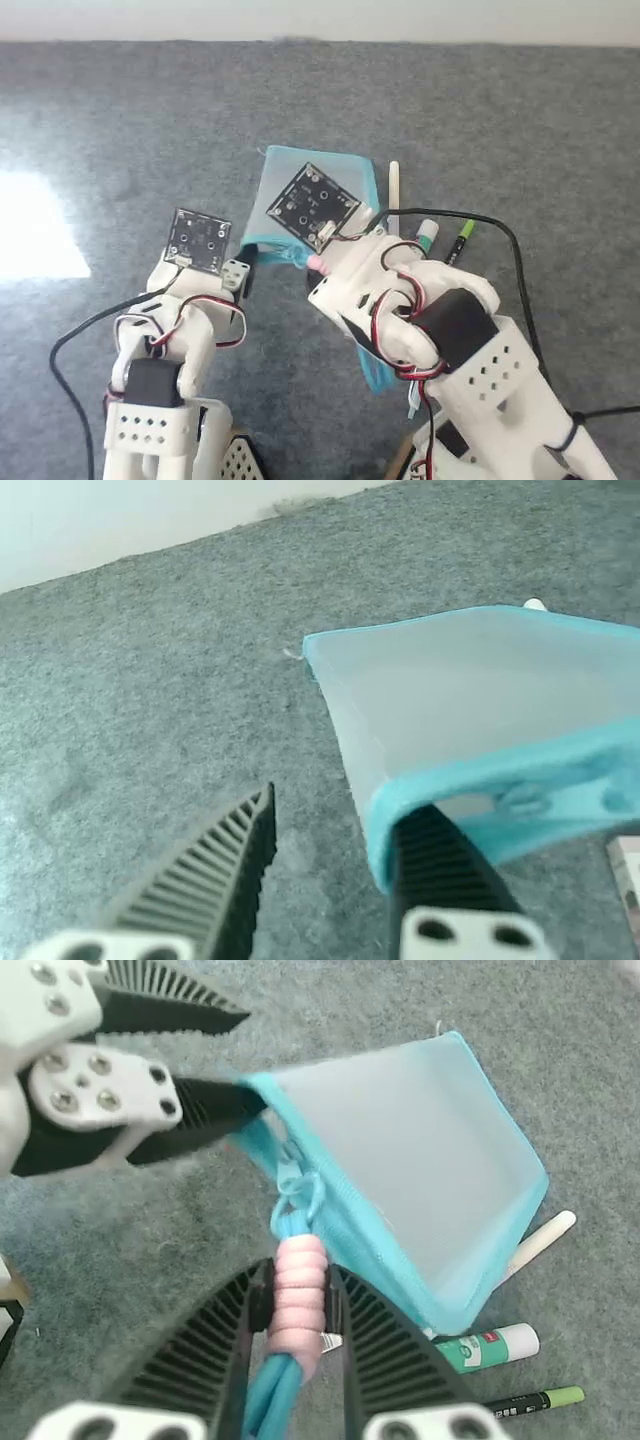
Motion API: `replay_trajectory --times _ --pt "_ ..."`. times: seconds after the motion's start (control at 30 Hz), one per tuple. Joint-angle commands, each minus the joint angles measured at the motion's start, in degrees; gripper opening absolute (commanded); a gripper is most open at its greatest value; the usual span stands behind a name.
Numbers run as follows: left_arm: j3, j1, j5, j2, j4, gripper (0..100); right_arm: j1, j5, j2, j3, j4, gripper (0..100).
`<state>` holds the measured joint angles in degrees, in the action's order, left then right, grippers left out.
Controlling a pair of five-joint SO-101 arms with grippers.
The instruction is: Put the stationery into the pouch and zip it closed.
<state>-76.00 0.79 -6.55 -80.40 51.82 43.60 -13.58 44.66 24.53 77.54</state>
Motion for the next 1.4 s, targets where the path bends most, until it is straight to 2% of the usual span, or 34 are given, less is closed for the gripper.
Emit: replay_trajectory --times 0.0,0.23,0.5,0.87,1.13,1.37 --pt "0.04 -0.09 -0.44 0.53 -1.05 7 -2.24 -1.85 3.30 -0.18 -0.13 0.8" --pt "0.31 5.01 2.55 0.53 -2.02 1 -11.56 -5.19 3.21 0.09 -0.13 0.8" --pt "0.40 8.88 4.66 0.88 -2.46 1 -12.09 -5.45 2.59 0.26 -1.27 0.8" --pt "0.40 8.97 4.92 0.97 -2.29 1 -15.43 -5.54 2.59 2.02 -3.30 0.8" --pt "0.40 8.97 4.92 0.97 -2.29 1 -14.99 -5.54 2.77 3.43 -3.82 1.3" --pt "0.40 8.97 5.10 0.97 -2.46 1 -10.95 -5.19 3.30 3.69 2.68 16.5"
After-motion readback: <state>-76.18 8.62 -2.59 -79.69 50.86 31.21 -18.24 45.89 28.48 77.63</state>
